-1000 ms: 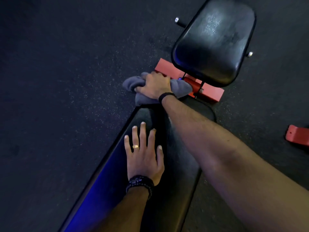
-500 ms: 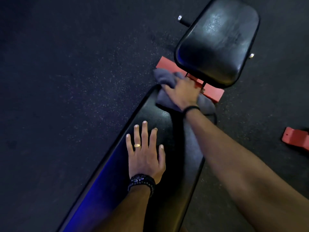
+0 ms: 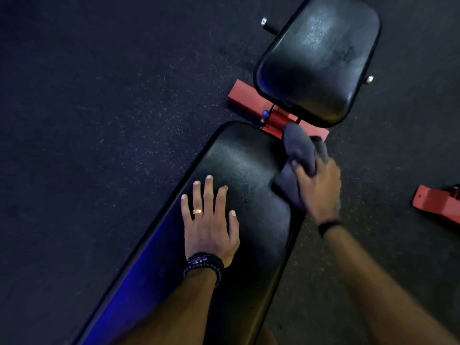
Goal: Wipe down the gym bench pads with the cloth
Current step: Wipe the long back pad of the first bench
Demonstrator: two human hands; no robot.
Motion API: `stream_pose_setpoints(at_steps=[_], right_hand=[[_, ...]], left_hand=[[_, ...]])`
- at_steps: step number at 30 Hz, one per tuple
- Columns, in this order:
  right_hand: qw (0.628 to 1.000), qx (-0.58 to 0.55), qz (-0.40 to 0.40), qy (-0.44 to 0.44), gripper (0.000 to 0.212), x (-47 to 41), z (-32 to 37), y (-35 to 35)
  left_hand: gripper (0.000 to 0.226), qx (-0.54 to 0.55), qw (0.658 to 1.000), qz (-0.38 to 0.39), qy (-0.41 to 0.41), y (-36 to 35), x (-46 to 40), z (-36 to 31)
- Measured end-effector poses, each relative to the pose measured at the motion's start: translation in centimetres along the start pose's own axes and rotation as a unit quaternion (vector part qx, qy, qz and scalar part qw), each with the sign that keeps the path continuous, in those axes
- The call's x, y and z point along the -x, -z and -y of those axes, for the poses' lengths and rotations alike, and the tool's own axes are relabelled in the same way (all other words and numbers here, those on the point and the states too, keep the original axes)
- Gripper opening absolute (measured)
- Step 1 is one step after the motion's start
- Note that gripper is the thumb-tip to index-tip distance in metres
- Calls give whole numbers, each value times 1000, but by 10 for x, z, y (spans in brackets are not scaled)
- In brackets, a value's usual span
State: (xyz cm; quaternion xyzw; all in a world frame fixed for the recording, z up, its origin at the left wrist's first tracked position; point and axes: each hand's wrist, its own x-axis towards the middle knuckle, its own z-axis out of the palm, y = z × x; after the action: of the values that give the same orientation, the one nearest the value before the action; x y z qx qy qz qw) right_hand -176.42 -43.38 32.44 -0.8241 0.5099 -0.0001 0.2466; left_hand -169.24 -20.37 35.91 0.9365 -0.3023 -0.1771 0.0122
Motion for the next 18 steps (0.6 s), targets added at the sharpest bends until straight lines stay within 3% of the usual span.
stream_pose_setpoints(at_steps=[4, 7, 9, 12, 15, 18], right_hand=[[999, -27, -38, -22, 55, 114, 10, -3], [996, -41, -64, -43, 54, 57, 10, -13], [988, -83, -66, -111, 55, -11, 3, -18], [959, -177, -9, -222, 53, -62, -5, -17], [975, -145, -52, -158, 51, -18, 4, -11], [977, -133, -103, -129, 60, 80, 14, -15]], left_hand=[[57, -7, 1000, -10, -1, 0, -1, -1], [57, -8, 1000, -19, -1, -1, 1, -1], [57, -10, 1000, -25, -1, -1, 1, -1], [57, -18, 999, -28, -2, -2, 2, -2], [57, -15, 1000, -25, 2, -2, 1, -1], [56, -12, 999, -33, 3, -2, 2, 0]])
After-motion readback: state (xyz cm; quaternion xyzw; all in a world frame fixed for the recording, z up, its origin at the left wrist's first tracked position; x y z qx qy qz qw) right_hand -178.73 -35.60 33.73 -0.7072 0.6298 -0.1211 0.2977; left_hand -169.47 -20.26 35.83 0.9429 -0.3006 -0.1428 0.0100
